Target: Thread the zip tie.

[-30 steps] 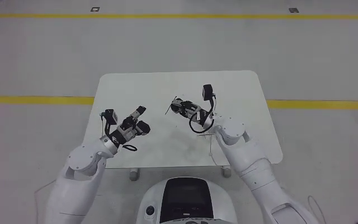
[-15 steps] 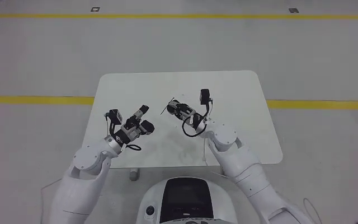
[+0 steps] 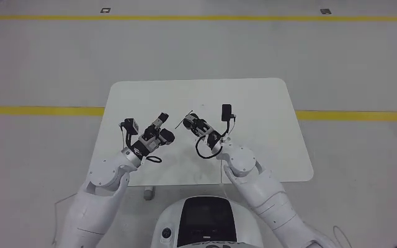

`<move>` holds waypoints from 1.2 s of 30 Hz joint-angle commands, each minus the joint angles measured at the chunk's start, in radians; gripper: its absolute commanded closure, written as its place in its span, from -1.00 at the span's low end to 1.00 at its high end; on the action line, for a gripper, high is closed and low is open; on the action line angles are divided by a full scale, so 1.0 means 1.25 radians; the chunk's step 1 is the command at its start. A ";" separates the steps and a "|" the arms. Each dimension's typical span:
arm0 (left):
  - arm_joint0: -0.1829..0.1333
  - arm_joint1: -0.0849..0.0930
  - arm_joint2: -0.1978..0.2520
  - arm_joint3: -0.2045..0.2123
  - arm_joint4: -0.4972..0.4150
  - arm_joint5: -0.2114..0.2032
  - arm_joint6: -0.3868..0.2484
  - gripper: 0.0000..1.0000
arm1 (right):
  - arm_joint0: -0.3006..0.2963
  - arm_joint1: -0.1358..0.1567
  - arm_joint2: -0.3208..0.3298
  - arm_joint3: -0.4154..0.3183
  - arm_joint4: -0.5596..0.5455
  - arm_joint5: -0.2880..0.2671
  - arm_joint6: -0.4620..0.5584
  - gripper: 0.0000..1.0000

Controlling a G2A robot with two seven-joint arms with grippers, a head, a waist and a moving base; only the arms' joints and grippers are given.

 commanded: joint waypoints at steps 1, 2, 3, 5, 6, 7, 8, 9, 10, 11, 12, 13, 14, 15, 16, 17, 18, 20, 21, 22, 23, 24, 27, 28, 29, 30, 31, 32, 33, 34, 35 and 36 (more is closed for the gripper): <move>-0.001 0.000 0.001 0.000 0.003 0.000 0.005 -1.00 | -0.003 0.000 -0.001 -0.003 -0.001 0.000 -0.002 1.00; -0.002 -0.001 0.005 0.001 0.007 -0.002 0.012 -1.00 | -0.006 0.000 -0.002 -0.008 0.001 0.001 -0.003 1.00; -0.003 -0.001 0.008 0.001 0.008 -0.004 0.016 -1.00 | -0.007 0.000 -0.003 -0.010 0.003 0.004 -0.004 1.00; -0.007 -0.001 0.013 0.003 0.010 -0.011 0.016 -1.00 | -0.010 -0.001 -0.005 -0.015 0.001 0.014 -0.010 1.00; -0.008 -0.002 0.014 0.005 0.010 -0.019 0.018 -1.00 | -0.011 -0.001 -0.006 -0.017 0.002 0.015 -0.012 1.00; -0.008 -0.002 0.014 0.005 0.010 -0.019 0.018 -1.00 | -0.011 -0.001 -0.006 -0.017 0.002 0.015 -0.012 1.00; -0.008 -0.002 0.014 0.005 0.010 -0.019 0.018 -1.00 | -0.011 -0.001 -0.006 -0.017 0.002 0.015 -0.012 1.00; -0.008 -0.002 0.014 0.005 0.010 -0.019 0.018 -1.00 | -0.011 -0.001 -0.006 -0.017 0.002 0.015 -0.012 1.00; -0.008 -0.002 0.014 0.005 0.010 -0.019 0.018 -1.00 | -0.011 -0.001 -0.006 -0.017 0.002 0.015 -0.012 1.00; -0.008 -0.002 0.014 0.005 0.010 -0.019 0.018 -1.00 | -0.011 -0.001 -0.006 -0.017 0.002 0.015 -0.012 1.00; -0.008 -0.002 0.014 0.005 0.010 -0.019 0.018 -1.00 | -0.011 -0.001 -0.006 -0.017 0.002 0.015 -0.012 1.00; -0.008 -0.002 0.014 0.005 0.010 -0.019 0.018 -1.00 | -0.011 -0.001 -0.006 -0.017 0.002 0.015 -0.012 1.00; -0.009 -0.002 0.018 0.005 0.010 -0.018 0.021 -1.00 | -0.013 -0.001 -0.008 -0.019 -0.001 0.017 -0.015 1.00; -0.010 -0.002 0.021 0.006 0.011 -0.017 0.023 -1.00 | -0.013 -0.002 -0.011 -0.019 -0.010 0.024 -0.022 1.00; -0.012 -0.002 0.023 0.007 0.013 -0.017 0.025 -1.00 | -0.012 -0.002 -0.016 -0.021 -0.018 0.032 -0.030 1.00; -0.013 -0.002 0.024 0.008 0.017 -0.018 0.027 -1.00 | -0.011 -0.004 -0.020 -0.022 -0.021 0.037 -0.038 1.00; -0.014 -0.003 0.026 0.009 0.021 -0.021 0.032 -1.00 | -0.011 -0.006 -0.026 -0.023 -0.020 0.044 -0.048 1.00; -0.015 -0.002 0.028 0.008 0.032 -0.029 0.034 -1.00 | -0.009 -0.008 -0.030 -0.025 -0.030 0.050 -0.073 1.00; -0.015 -0.002 0.028 0.008 0.032 -0.029 0.034 -1.00 | -0.009 -0.008 -0.031 -0.025 -0.034 0.049 -0.077 1.00; -0.015 -0.002 0.028 0.008 0.032 -0.029 0.034 -1.00 | -0.009 -0.008 -0.031 -0.025 -0.034 0.049 -0.077 1.00; -0.015 -0.002 0.028 0.008 0.032 -0.029 0.034 -1.00 | -0.009 -0.008 -0.031 -0.025 -0.034 0.049 -0.077 1.00; -0.015 -0.002 0.028 0.008 0.032 -0.029 0.034 -1.00 | -0.009 -0.008 -0.031 -0.025 -0.034 0.049 -0.077 1.00; -0.016 -0.003 0.029 0.008 0.034 -0.029 0.039 -1.00 | -0.011 -0.008 -0.032 -0.025 -0.037 0.049 -0.079 1.00; -0.017 -0.003 0.034 0.008 0.036 -0.029 0.043 -1.00 | -0.013 -0.007 -0.033 -0.027 -0.043 0.051 -0.079 1.00; -0.018 -0.003 0.036 0.009 0.036 -0.028 0.044 -1.00 | -0.014 -0.007 -0.033 -0.029 -0.046 0.053 -0.080 1.00; -0.020 -0.003 0.038 0.011 0.036 -0.028 0.045 -1.00 | -0.014 -0.007 -0.033 -0.030 -0.050 0.057 -0.082 1.00; -0.022 -0.003 0.040 0.013 0.039 -0.028 0.047 -1.00 | -0.015 -0.007 -0.034 -0.032 -0.056 0.062 -0.083 1.00; -0.023 -0.003 0.041 0.015 0.042 -0.028 0.048 -0.82 | -0.015 -0.007 -0.035 -0.033 -0.059 0.065 -0.083 1.00; -0.024 -0.003 0.042 0.016 0.043 -0.027 0.049 -0.42 | -0.015 -0.007 -0.035 -0.035 -0.061 0.068 -0.084 1.00; -0.025 -0.003 0.043 0.018 0.048 -0.025 0.050 -0.26 | -0.016 -0.007 -0.036 -0.036 -0.063 0.070 -0.083 1.00; -0.026 -0.003 0.044 0.019 0.051 -0.024 0.052 -0.06 | -0.017 -0.008 -0.037 -0.038 -0.065 0.073 -0.083 1.00; -0.026 -0.003 0.045 0.021 0.052 -0.023 0.053 0.02 | -0.018 -0.008 -0.037 -0.040 -0.065 0.075 -0.083 1.00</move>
